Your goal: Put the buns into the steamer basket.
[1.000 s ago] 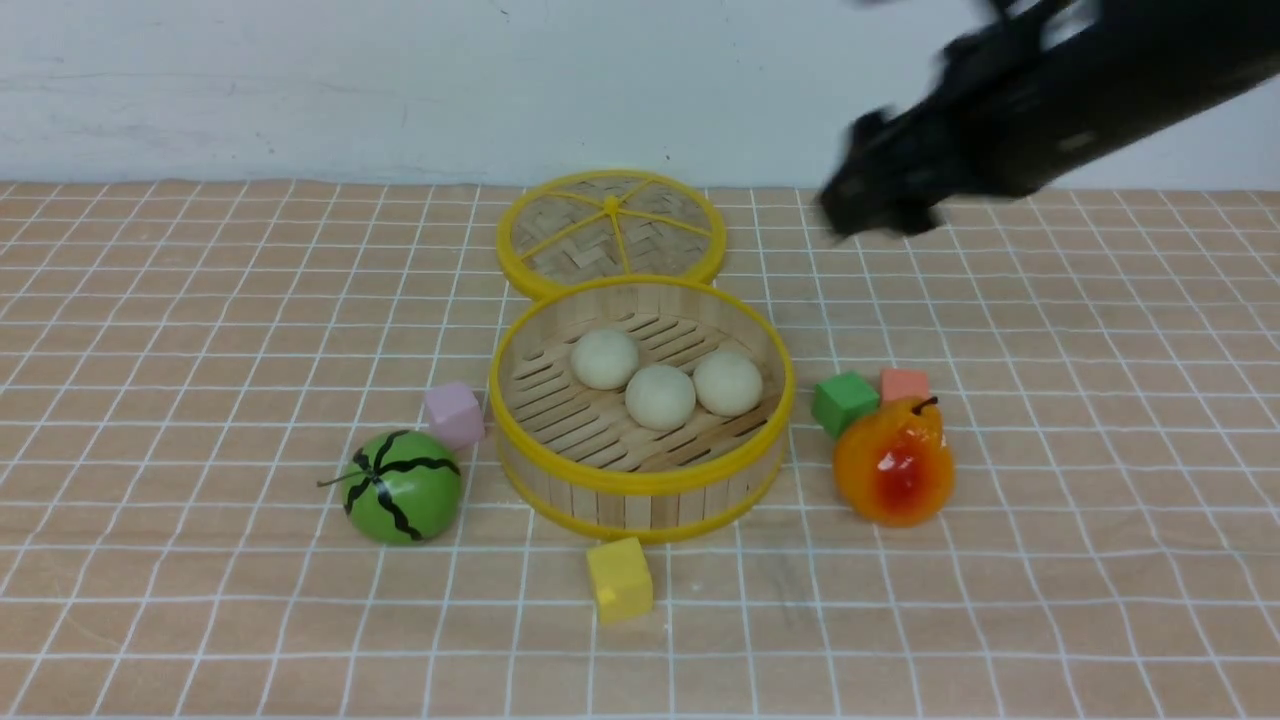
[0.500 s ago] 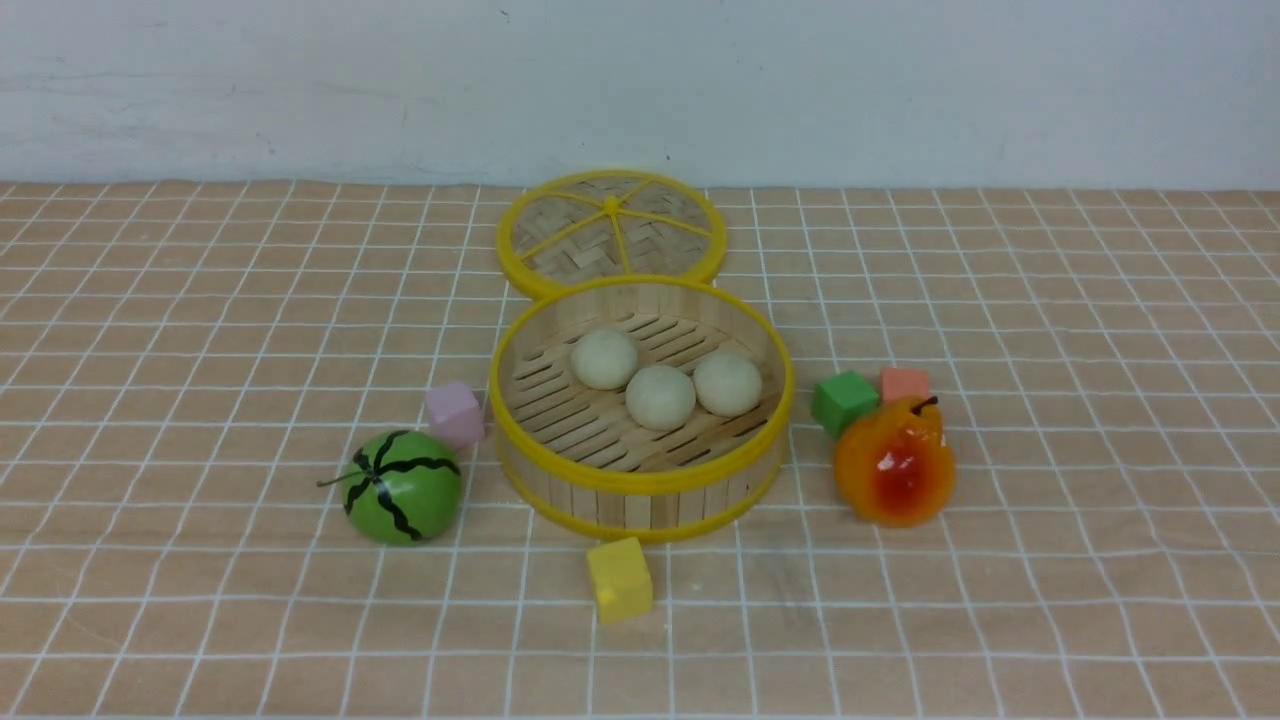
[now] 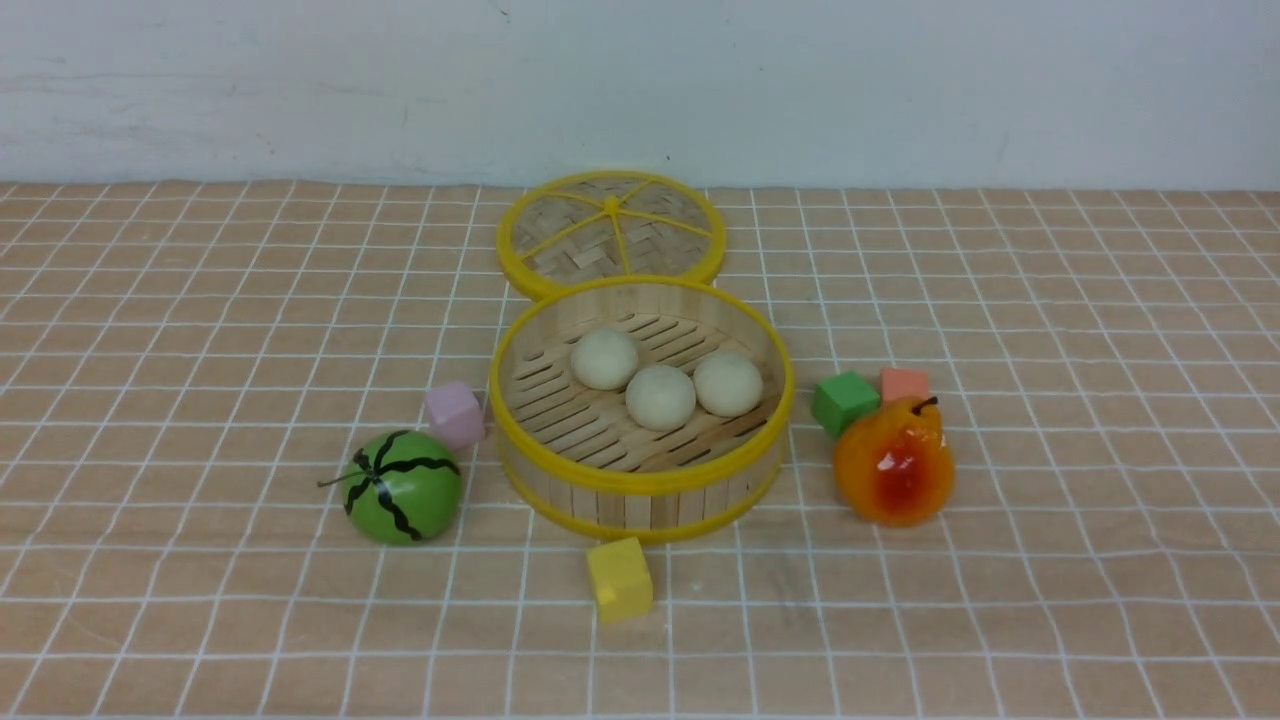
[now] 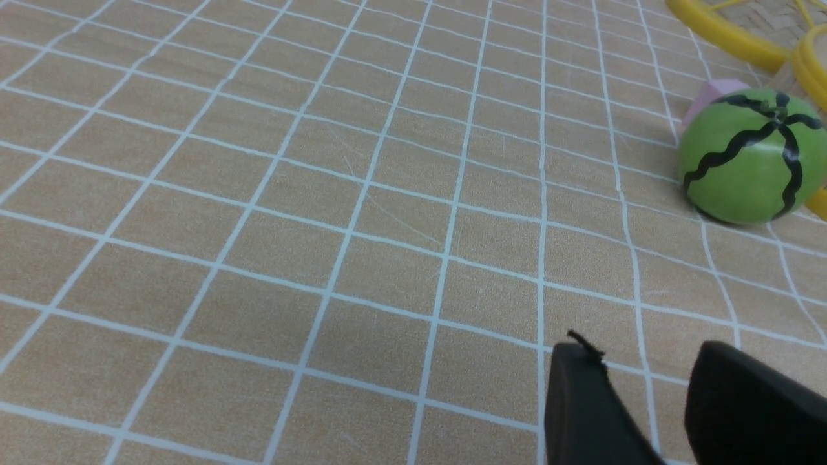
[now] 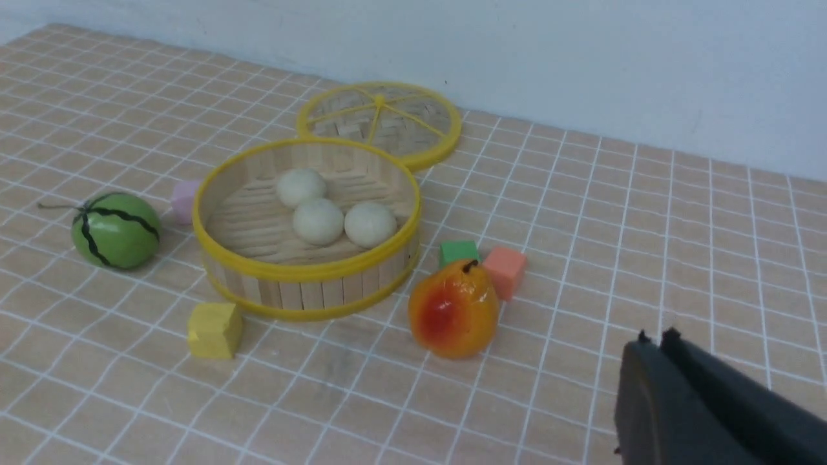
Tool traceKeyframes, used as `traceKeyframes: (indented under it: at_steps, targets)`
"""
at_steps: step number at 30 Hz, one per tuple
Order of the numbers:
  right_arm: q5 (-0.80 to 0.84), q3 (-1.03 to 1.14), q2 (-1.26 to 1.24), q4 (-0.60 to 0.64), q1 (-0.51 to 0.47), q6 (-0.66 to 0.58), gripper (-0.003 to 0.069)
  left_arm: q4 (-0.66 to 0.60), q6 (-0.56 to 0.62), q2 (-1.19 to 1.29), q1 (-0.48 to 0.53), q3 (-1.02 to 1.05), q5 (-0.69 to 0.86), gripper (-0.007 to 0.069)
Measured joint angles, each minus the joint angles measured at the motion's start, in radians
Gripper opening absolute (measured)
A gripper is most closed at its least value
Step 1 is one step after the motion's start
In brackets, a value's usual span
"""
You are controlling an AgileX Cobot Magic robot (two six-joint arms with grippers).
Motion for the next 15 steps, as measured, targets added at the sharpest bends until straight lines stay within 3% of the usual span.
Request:
traceKeyframes:
  at_steps: [13,15]
  targets:
    - [-0.019,0.101,-0.018,-0.003,-0.006,0.001,-0.0006,0.000,0.000,0.000,0.000,0.000,0.000,0.0238]
    - [-0.054,0.139,-0.065,-0.003,-0.043,0.001,-0.0003,0.000,0.000,0.000,0.000,0.000,0.000,0.0238]
